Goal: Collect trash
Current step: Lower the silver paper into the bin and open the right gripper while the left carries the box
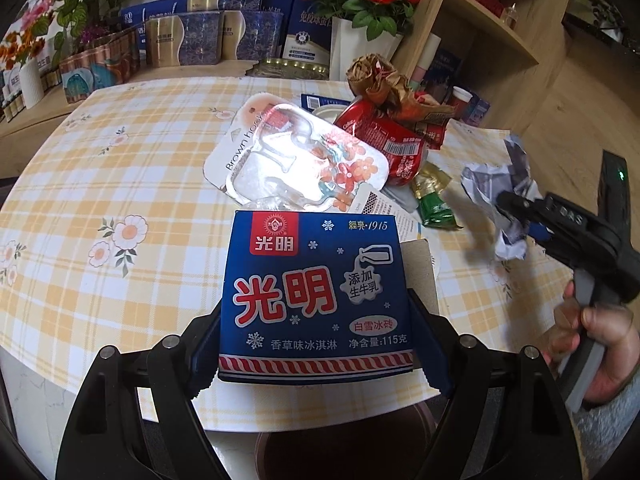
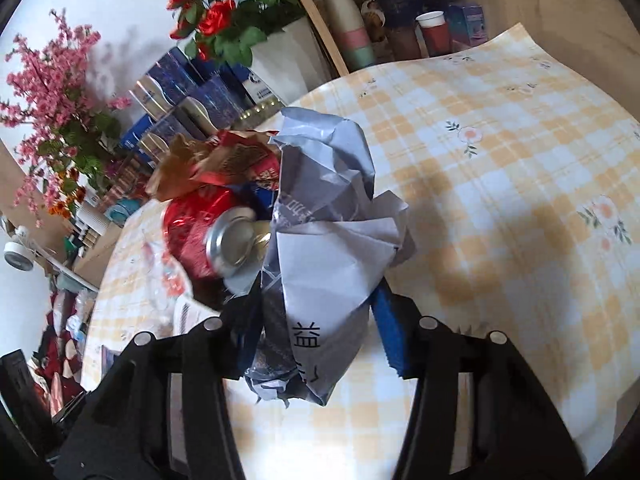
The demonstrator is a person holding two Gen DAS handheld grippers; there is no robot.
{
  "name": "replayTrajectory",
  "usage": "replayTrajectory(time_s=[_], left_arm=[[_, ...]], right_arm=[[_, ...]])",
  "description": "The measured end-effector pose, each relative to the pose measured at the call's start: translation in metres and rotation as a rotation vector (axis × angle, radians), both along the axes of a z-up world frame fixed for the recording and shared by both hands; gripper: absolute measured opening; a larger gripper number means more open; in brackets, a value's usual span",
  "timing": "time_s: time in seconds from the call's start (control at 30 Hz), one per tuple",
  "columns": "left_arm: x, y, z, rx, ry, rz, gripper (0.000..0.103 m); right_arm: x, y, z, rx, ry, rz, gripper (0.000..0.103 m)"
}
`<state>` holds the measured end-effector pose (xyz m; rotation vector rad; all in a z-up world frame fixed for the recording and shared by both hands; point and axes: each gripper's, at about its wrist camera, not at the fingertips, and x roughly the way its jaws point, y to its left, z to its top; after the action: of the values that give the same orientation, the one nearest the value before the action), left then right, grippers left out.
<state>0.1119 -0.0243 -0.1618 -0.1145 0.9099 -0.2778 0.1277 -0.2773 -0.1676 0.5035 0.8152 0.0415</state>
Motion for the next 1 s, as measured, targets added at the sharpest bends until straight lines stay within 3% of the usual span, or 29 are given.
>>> replayTrajectory(time_s=[0.43, 0.73, 1.0], left_arm=[[-0.064, 0.022, 0.018, -0.048, -0.066, -0.026, 0.079], [-0.118, 0.035, 0.006, -0.029, -0.101, 0.004, 0.079], [-0.149, 0.046, -0.009, -0.023, -0.101, 0.061, 0.079]], right_arm=[[-0.090, 0.025, 0.012, 0.003, -0.065, 0.076, 0.052], [-0.147, 0.057, 0.006, -0.009, -0.080, 0.184, 0.052], [-0.183, 0.093, -0.029, -0.006, 0.008, 0.278, 0.052]])
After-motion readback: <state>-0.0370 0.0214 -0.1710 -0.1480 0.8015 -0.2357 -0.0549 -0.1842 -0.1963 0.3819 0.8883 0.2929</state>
